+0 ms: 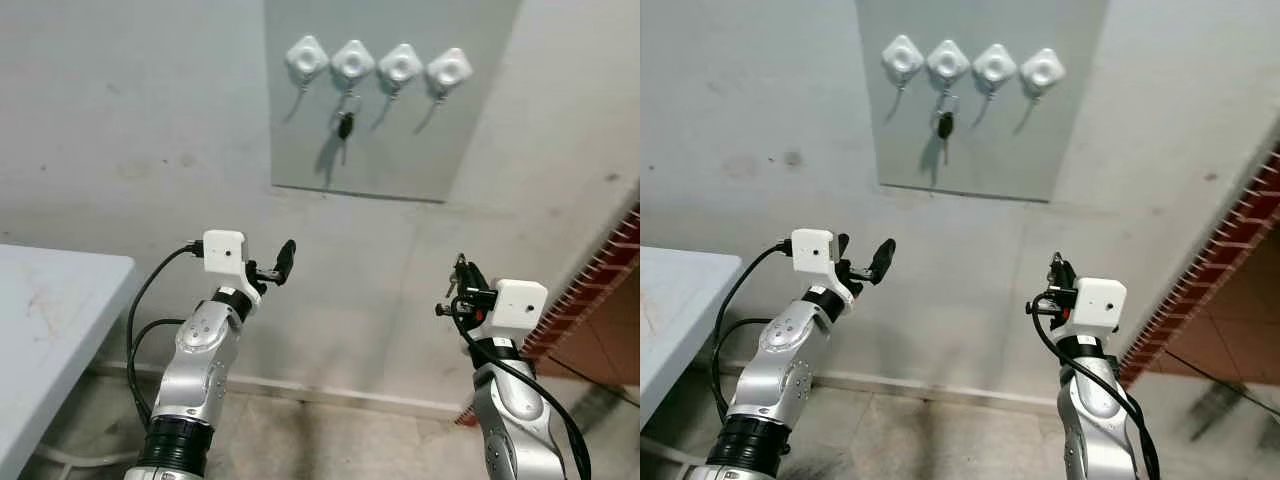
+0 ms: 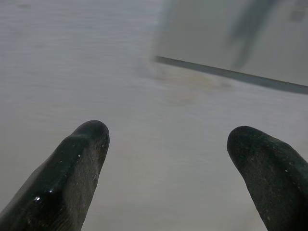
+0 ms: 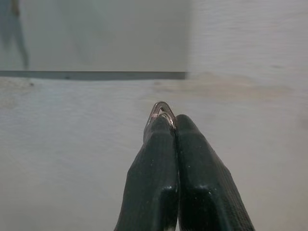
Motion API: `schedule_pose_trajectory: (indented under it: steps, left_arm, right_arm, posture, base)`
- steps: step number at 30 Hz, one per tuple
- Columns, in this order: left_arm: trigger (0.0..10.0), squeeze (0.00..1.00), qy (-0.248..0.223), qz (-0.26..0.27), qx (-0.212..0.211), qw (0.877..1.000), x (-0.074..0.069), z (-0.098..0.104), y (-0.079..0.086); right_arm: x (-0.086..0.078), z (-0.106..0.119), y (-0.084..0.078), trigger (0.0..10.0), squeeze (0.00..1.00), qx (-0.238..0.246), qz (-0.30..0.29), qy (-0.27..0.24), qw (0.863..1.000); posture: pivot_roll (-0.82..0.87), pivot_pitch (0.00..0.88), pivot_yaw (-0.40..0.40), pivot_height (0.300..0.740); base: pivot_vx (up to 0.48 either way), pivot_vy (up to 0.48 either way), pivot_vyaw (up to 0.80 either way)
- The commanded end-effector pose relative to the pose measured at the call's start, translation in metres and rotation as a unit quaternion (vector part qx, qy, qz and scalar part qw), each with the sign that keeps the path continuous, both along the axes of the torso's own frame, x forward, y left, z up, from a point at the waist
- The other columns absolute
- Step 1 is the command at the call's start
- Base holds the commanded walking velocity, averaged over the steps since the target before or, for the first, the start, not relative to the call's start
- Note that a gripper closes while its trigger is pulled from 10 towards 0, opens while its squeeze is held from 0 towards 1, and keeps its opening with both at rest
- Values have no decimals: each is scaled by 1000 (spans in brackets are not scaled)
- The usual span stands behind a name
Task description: Hang keys on a hook
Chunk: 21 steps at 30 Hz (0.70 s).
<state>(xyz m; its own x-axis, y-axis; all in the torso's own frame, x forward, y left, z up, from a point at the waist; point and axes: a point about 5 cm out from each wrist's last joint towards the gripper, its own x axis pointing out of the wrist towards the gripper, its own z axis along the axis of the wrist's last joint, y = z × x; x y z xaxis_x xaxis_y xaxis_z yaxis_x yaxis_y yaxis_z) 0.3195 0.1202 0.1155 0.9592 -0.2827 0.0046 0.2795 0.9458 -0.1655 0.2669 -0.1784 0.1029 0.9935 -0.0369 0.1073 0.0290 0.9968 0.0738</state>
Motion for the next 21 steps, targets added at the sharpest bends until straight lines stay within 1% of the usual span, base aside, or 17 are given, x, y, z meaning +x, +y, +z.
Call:
schedule_pose_trajectory:
  steps: [1, 4, 5, 8, 15, 20, 21]
  left_arm:
    - [10000, 0, -9, 5, -2, 1000, -1, 4, 3]
    - [10000, 0, -9, 6, -2, 1000, -1, 4, 3]
    - [10000, 0, -5, 14, 6, 1000, 0, 3, 4]
    - [10000, 0, -14, 16, 0, 1000, -2, 4, 2]
    - [10000, 0, -17, 11, -4, 1000, -3, 5, 0]
    - [10000, 0, -44, -26, 14, 999, -7, 13, -8]
    - [10000, 0, -44, -26, 14, 999, -7, 13, -8]
  right_arm:
    - [1, 5, 3, 10000, 0, 3, 6, -9, 1000]
    - [1, 5, 3, 10000, 0, 3, 7, -9, 1000]
    - [1, 5, 3, 10000, 0, 3, 8, -8, 1000]
    - [0, 4, 3, 10000, 0, 3, 9, -7, 1000]
    - [1, 4, 4, 10000, 0, 3, 12, -6, 1000]
    - [2, 7, 4, 10000, 0, 0, 18, -9, 1000]
    - [2, 7, 4, 10000, 0, 0, 18, -9, 1000]
  posture:
    - [-25, 0, -28, 740]
    - [-24, 0, -29, 740]
    - [-24, 0, -29, 740]
    - [-24, 0, -29, 740]
    - [-22, 0, -35, 740]
    - [-20, 0, -39, 740]
    - [-20, 0, -39, 740]
  base:
    - [480, 0, 0]
    - [480, 0, 0]
    - [259, 0, 0]
    - [0, 0, 0]
    - [0, 0, 0]
    - [0, 0, 0]
    - [0, 0, 0]
